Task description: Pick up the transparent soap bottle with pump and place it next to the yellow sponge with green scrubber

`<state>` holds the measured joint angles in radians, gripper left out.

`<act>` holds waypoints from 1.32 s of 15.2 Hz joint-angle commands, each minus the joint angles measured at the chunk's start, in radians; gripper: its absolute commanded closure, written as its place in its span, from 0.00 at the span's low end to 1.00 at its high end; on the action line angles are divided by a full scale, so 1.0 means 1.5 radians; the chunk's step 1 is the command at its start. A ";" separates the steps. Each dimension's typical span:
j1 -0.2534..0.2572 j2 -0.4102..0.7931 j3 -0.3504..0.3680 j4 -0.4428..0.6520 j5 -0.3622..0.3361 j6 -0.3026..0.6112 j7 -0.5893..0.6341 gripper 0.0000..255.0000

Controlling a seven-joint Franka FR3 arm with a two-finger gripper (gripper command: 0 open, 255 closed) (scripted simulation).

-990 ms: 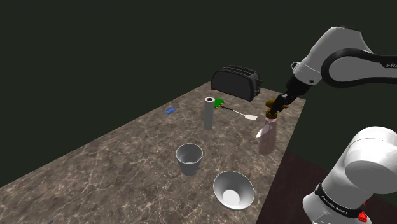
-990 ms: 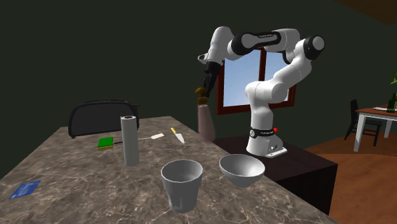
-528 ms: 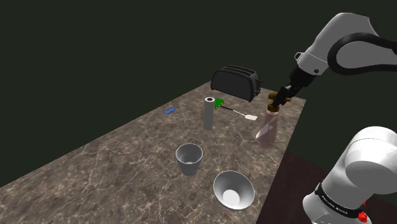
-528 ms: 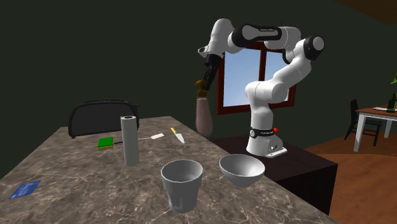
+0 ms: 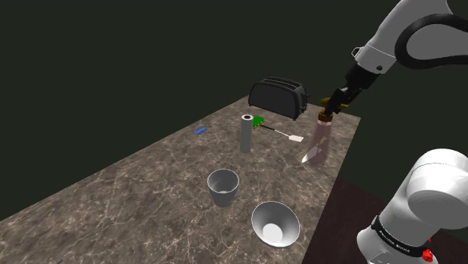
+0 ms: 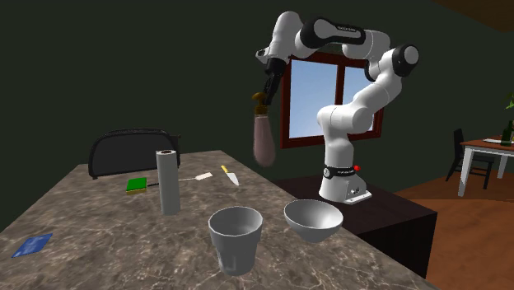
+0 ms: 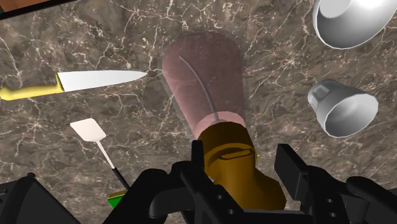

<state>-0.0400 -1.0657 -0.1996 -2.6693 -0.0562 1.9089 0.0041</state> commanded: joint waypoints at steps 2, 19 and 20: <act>0.003 0.005 0.005 0.030 0.004 -0.025 0.003 1.00; 0.018 0.064 0.019 0.213 0.018 -0.148 0.014 1.00; 0.019 0.068 0.020 0.224 0.019 -0.155 0.014 1.00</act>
<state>-0.0135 -0.9703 -0.1714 -2.3531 -0.0292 1.6896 0.0238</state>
